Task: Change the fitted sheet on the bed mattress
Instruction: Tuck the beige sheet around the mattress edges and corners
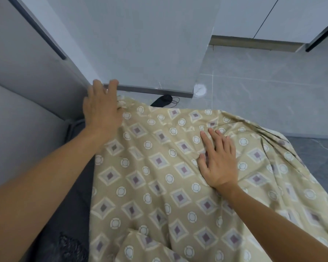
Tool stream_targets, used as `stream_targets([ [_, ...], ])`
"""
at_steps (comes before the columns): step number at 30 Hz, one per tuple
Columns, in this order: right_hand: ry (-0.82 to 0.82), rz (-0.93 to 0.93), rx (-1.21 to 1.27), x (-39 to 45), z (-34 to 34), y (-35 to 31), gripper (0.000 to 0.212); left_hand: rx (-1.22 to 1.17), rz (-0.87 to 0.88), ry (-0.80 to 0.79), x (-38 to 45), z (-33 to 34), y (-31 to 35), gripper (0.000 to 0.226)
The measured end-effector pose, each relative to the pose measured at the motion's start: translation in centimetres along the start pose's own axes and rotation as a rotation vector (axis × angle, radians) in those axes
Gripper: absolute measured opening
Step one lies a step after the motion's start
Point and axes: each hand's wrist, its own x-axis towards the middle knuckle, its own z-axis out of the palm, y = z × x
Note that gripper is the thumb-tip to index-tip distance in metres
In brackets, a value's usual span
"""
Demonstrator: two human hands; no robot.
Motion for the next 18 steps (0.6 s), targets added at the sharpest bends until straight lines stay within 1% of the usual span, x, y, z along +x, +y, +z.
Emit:
stream_targets([
  [1,-0.002,0.000,-0.001,0.0,0.0,0.0,0.069,0.028,0.073,0.046,-0.8,-0.3,0.5,0.067],
  [3,-0.004,-0.001,-0.006,0.0,0.1,0.1,0.069,-0.052,0.253,0.104,-3.6,-0.5,1.9,0.063],
  [4,-0.005,-0.002,-0.008,0.0,0.1,0.1,0.069,-0.100,0.329,0.101,-5.4,-0.2,2.3,0.057],
  [5,-0.005,-0.001,-0.009,0.0,0.1,0.1,0.069,-0.111,0.345,0.063,-7.4,0.3,2.5,0.052],
  [6,-0.003,-0.002,-0.008,0.0,0.2,0.2,0.069,-0.095,0.295,-0.016,-9.3,1.2,2.2,0.054],
  [8,-0.001,-0.003,-0.004,0.0,0.1,0.1,0.069,-0.035,0.091,-0.198,-12.5,3.3,0.9,0.072],
  [9,0.004,-0.003,0.000,0.0,0.2,0.1,0.069,-0.037,0.023,-0.244,-13.4,4.4,0.1,0.081],
  [10,0.013,-0.005,0.006,0.0,0.2,0.1,0.069,-0.051,0.007,-0.258,-13.8,5.4,-0.6,0.088],
  [13,0.035,-0.011,0.021,0.1,0.4,0.1,0.069,-0.078,0.030,-0.257,-12.7,6.6,-1.5,0.091],
  [15,0.036,-0.014,0.028,0.0,0.4,0.1,0.069,-0.157,-0.025,-0.221,-11.4,6.4,-1.6,0.085],
  [17,0.036,-0.013,0.025,0.0,0.4,0.3,0.069,-0.248,-0.109,-0.101,-10.6,5.3,-1.5,0.071],
  [18,0.036,-0.015,0.026,0.0,0.4,0.3,0.069,-0.254,-0.158,-0.032,-10.5,4.8,-1.6,0.066],
])
